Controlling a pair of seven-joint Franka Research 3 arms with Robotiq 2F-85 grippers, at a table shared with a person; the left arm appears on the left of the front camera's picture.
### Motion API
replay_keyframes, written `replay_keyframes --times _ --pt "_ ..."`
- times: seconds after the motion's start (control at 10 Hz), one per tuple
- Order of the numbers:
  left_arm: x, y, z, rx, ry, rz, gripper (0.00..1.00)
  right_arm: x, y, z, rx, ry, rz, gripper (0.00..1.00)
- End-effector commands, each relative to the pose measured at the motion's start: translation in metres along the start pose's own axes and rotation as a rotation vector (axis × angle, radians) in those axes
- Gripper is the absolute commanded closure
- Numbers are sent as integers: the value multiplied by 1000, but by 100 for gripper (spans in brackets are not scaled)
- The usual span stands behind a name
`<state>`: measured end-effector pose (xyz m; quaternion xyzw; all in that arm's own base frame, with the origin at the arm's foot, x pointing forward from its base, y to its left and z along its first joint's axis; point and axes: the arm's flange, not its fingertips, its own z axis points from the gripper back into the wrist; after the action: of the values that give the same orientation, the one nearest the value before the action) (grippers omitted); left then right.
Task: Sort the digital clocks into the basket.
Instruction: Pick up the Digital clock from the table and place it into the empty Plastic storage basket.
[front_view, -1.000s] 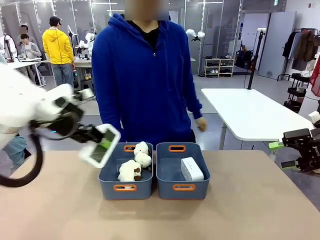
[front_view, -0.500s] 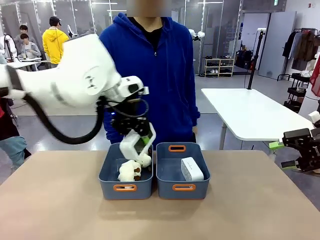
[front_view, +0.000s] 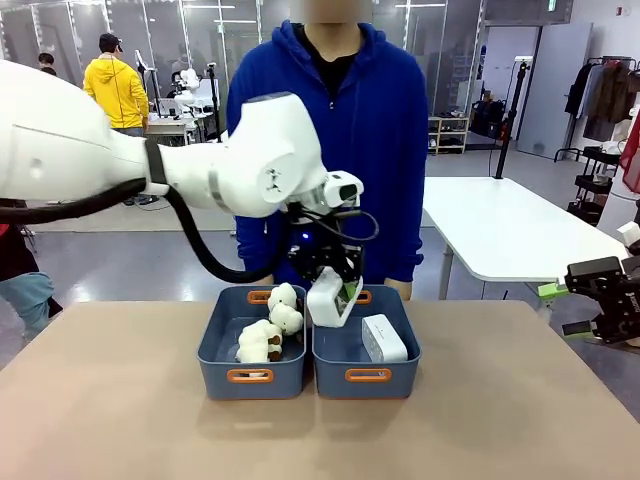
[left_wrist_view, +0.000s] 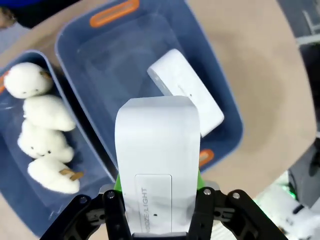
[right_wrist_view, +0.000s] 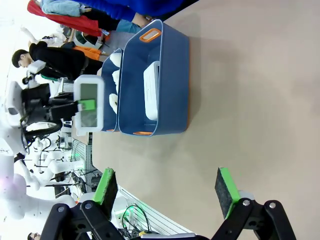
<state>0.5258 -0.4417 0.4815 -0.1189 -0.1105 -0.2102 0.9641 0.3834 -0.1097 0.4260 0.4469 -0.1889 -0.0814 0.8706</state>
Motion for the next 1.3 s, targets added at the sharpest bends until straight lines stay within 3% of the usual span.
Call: replay_keyframes --times 0.0,0.2,0.5,0.6,0.8,1.0,1.1,1.2 --pt "29 -18 -22 57 45 111 47 1 -1 1 -2 13 12 0" --pt "31 -22 -48 33 56 69 47 1 -1 1 -2 13 12 0" --pt "35 -10 -80 88 95 127 47 1 -1 1 -2 13 12 0" --pt "33 -10 -82 98 105 136 24 1 -1 1 -2 13 12 0" --pt "31 -10 -84 114 119 151 0 1 -1 1 -2 13 12 0" --pt "28 -4 -82 118 120 161 0 1 -1 1 -2 13 12 0" --pt "23 -1 -72 110 87 85 0 1 -1 1 -2 13 12 0" --pt "27 -2 -89 82 107 140 0 1 -1 1 -2 13 12 0"
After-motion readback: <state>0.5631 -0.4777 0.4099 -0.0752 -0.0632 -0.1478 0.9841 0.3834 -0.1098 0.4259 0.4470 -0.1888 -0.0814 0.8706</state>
